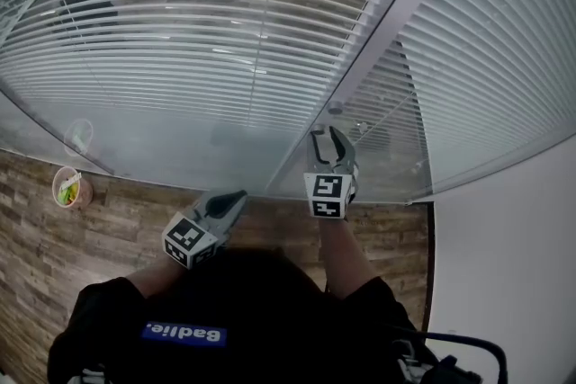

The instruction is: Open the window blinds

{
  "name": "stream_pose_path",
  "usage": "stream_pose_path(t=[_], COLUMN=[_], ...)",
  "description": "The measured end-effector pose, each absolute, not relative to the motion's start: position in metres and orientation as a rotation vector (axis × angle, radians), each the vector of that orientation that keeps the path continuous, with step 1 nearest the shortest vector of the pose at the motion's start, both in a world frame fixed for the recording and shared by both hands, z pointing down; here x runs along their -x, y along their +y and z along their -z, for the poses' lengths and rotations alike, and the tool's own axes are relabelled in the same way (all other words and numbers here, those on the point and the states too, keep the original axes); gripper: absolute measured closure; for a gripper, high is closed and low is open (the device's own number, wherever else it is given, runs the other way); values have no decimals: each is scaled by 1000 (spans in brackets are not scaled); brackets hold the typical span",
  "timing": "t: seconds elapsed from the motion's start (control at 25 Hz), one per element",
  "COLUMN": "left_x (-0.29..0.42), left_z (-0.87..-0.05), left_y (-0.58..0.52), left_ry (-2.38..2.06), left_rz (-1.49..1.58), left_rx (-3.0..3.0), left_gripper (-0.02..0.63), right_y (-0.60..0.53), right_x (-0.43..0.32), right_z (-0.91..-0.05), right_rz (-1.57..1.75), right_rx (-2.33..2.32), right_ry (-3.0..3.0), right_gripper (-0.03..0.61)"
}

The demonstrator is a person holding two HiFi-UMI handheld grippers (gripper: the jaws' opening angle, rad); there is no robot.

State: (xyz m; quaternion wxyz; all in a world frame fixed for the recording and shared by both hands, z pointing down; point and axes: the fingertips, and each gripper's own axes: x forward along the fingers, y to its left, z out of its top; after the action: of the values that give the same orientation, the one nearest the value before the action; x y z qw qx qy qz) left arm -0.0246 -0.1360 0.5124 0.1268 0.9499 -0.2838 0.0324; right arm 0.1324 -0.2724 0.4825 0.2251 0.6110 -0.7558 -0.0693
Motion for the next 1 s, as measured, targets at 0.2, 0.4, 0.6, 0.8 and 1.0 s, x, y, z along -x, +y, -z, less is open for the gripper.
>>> stream_pose_path(t=[0.2, 0.4, 0.6, 0.8, 1.0], left_x=[26, 29, 32, 31, 30], left_z=[-513, -516, -516, -516, -517], left_y=[-137, -138, -140, -140, -139], left_ry=[-827, -835, -843, -839, -838], left_rz=[-102, -110, -99, -95, -88], left_rx=[-2760, -2758, -2747, -2749, -2746], left_gripper=[614, 614, 614, 615, 614], right_y=[-273, -277, -277, -278, -279], right_x=[-116, -124, -125, -131, -137], right_z=[-496, -504, -498, -496, -493], right_rz=[675, 730, 687, 301, -41], right_rx=[-1414, -1358, -1429, -1656, -1794], right_ry=[-1665, -1539, -1602, -1931, -2163], right_gripper=[426, 444, 451, 451, 451])
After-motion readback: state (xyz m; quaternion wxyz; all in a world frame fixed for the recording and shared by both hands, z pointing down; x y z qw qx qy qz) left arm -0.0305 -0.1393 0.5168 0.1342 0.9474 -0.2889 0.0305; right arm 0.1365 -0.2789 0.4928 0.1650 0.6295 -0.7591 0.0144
